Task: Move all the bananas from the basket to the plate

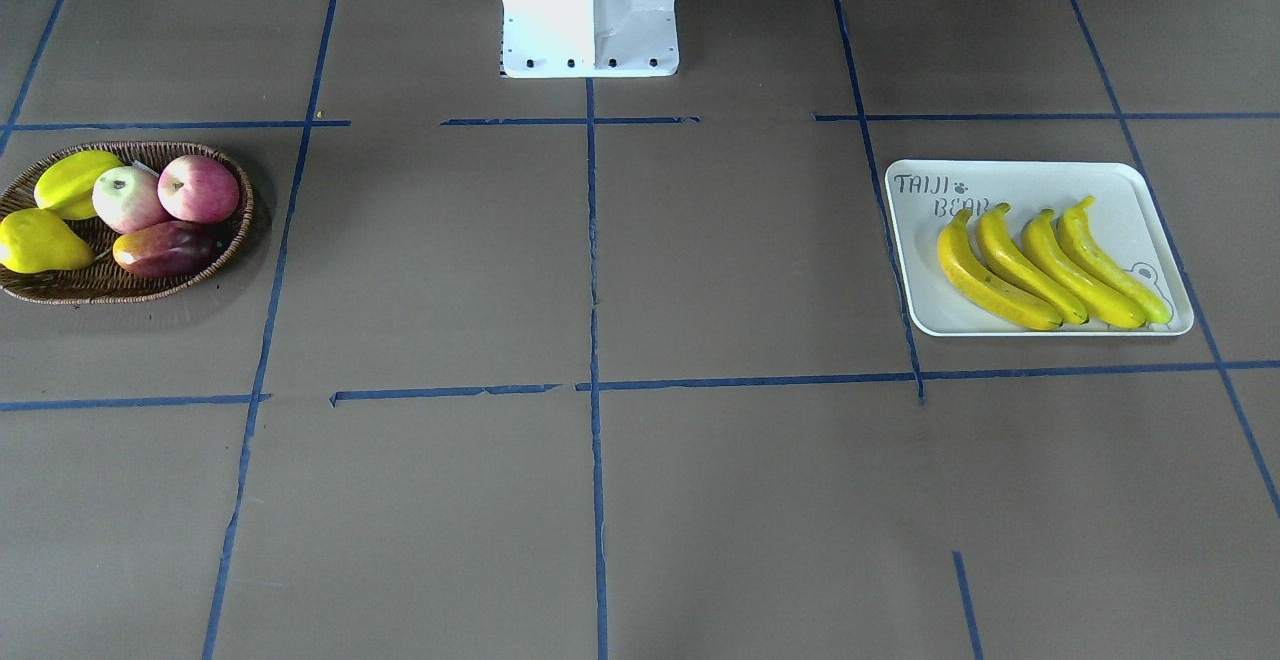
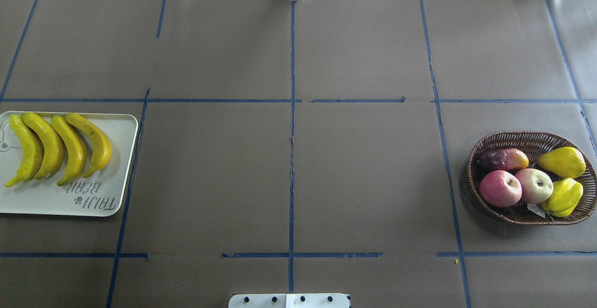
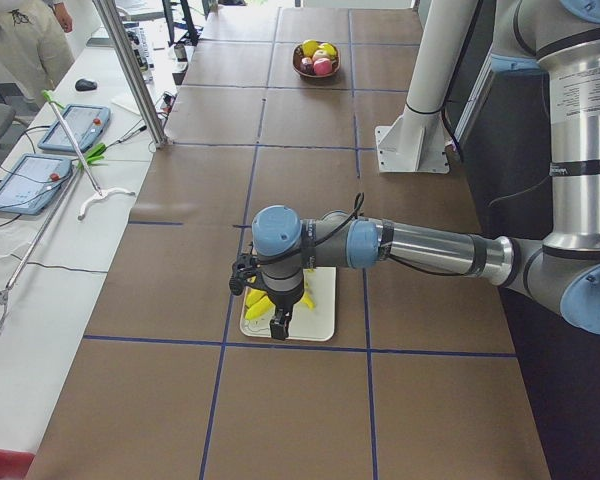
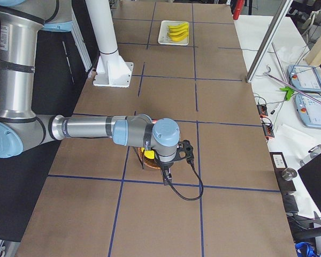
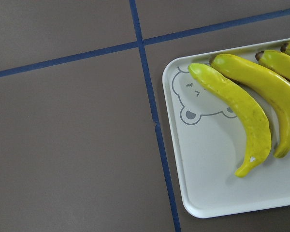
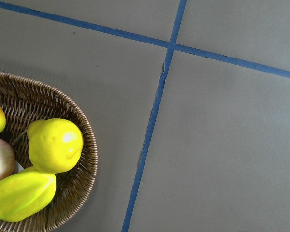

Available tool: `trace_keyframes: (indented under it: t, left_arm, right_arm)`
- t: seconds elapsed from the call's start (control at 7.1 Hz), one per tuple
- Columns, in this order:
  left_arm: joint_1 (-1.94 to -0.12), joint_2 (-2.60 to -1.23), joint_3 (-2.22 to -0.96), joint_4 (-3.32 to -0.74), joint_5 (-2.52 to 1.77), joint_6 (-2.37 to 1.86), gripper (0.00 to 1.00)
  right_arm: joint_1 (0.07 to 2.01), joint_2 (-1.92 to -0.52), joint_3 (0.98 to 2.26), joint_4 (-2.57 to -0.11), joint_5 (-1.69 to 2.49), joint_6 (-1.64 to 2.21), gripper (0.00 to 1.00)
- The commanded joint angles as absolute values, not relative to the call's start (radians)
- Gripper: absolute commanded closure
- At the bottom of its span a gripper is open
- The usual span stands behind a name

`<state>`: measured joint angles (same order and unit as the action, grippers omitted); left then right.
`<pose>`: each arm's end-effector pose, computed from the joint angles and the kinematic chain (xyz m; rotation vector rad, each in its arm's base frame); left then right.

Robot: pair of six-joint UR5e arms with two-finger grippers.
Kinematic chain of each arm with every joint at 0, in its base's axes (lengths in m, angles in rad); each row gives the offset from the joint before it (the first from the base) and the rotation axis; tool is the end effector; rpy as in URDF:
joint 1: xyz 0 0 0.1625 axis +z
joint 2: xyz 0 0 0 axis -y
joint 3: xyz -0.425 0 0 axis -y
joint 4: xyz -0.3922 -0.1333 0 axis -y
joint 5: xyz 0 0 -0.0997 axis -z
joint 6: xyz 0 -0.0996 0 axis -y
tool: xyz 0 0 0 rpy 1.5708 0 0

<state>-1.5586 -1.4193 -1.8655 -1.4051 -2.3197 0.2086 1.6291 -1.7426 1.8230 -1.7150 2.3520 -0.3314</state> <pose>-0.0603 -0.4228 0.6018 0.0522 0.7487 0.2019 0.0871 -0.4089 0.6267 0.0921 -0.7797 -0.2340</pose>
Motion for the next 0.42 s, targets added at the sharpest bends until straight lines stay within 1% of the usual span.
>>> trace_keyframes:
  t: [0.0, 0.28]
  left_arm:
    - [-1.559, -1.419, -1.865, -1.405, -2.319, 0.209, 0.0]
    - [-1.559, -1.417, -1.864, -1.401, -2.319, 0.209, 0.0]
  right_arm:
    - [1.629, -1.743, 1.824, -1.715, 2.353, -0.33, 0.0]
    - [1.628, -1.743, 1.824, -1.715, 2.358, -0.33, 0.0]
